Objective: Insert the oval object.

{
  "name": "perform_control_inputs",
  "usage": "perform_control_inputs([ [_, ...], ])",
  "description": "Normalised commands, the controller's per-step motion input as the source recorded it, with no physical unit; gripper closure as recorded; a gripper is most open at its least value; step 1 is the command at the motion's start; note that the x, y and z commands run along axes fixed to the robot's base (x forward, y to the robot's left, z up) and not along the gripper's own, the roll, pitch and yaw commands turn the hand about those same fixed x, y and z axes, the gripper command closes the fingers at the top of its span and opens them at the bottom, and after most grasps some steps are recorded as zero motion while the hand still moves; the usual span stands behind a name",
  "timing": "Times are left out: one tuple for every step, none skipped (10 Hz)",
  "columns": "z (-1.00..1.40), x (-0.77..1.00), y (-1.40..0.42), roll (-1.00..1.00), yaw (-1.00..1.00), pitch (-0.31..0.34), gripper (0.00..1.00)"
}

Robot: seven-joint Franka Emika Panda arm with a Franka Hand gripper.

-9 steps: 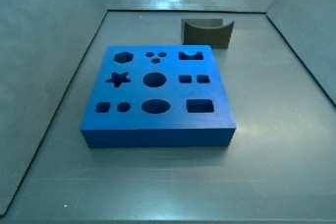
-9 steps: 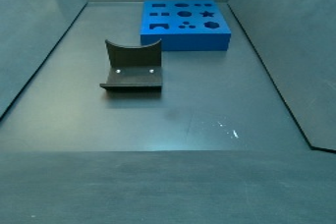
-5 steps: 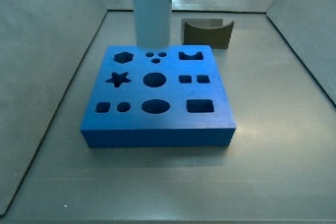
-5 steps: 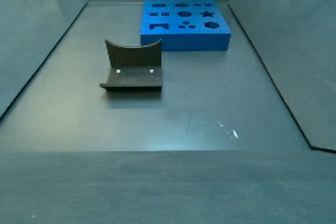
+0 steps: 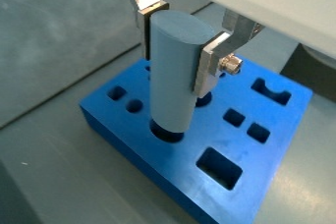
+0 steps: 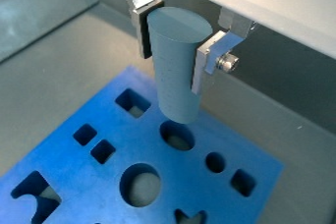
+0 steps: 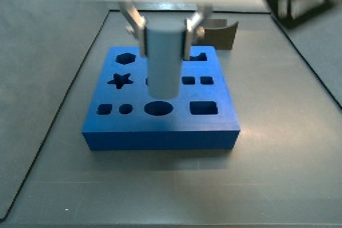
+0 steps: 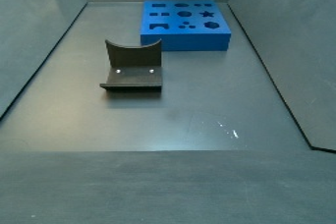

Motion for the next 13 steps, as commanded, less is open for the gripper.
perform_control_inputs([
  [-0.53,-0.08,0.00,0.11,-0.01,0.016,1.00],
  [-0.47,-0.20,0.00,0.09,0.00,0.000,1.00],
  [-0.39,-0.05,0.02,0.08,0.00,0.031,1.00],
  [-0.29,-0.14,0.12,0.07,0.00,0.041,1.00],
  [-0.34,0.00,0.14,0.04,0.00,0.057,1.00],
  [-0.46,0.11,0.12,0.04,-0.02,0.071,1.00],
  [-0.87,0.15,0.00,0.00,-0.14,0.000,1.00],
  [-0.99,0.06,-0.20,0.00,-0.40,-0.130,1.00],
  [-0.97,0.05,-0.17,0.00,-0.39,-0.139,1.00],
  [-0.80,0.00,-0.09,0.00,-0.31,-0.223,1.00],
  [-0.70,-0.14,0.00,0.00,-0.18,-0.269,1.00],
  [-0.67,-0.25,0.00,0.09,0.00,-0.299,1.00],
  [-0.63,-0.32,0.00,0.08,0.05,-0.330,1.00],
])
